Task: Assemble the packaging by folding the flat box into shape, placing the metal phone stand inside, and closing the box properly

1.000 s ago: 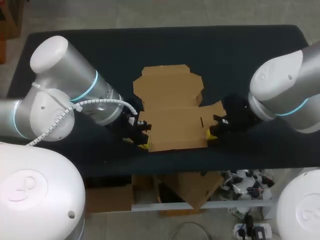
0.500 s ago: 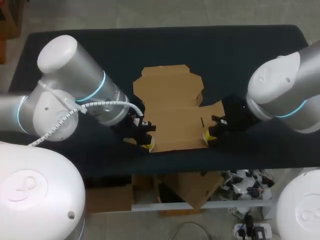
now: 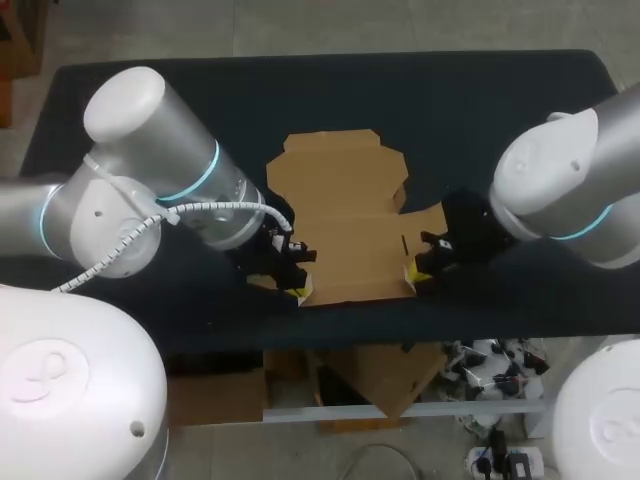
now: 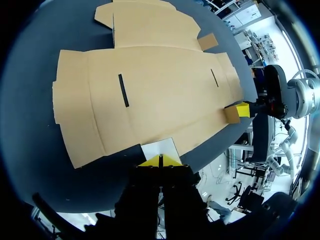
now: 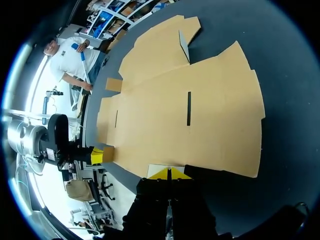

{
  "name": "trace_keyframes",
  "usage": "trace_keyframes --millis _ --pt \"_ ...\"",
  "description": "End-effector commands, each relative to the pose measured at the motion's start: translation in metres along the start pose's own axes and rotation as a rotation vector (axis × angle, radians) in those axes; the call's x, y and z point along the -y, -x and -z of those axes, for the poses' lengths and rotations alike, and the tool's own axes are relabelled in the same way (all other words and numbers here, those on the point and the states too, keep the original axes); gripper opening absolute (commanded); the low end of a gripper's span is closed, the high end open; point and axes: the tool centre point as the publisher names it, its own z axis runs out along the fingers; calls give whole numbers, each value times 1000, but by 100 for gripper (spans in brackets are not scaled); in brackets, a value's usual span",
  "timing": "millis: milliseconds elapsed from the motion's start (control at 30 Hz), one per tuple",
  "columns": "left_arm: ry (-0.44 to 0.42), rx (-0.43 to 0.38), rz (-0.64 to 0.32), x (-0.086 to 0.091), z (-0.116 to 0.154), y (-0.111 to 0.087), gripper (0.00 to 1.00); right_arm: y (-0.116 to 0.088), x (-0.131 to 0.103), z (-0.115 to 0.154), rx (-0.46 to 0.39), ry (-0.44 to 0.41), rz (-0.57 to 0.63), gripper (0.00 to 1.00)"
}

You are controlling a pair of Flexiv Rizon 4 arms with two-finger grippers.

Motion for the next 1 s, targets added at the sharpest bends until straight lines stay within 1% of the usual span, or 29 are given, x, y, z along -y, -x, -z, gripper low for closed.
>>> trace_keyframes --millis 33,767,867,933,1000 --pt "-7 14 -1 0 -2 -5 0 -6 1 -2 25 3 -3 0" --pt "-14 29 18 -1 -13 -4 0 -11 6 -12 71 -15 -33 0" --pt "-27 35 24 -1 -14 -4 0 -12 7 -13 79 -16 -34 0" --pt "-52 54 29 -1 -14 -3 0 -11 7 -14 79 -18 -32 0" --pt "-48 54 30 -1 -15 -2 0 -10 7 -15 80 -19 -30 0"
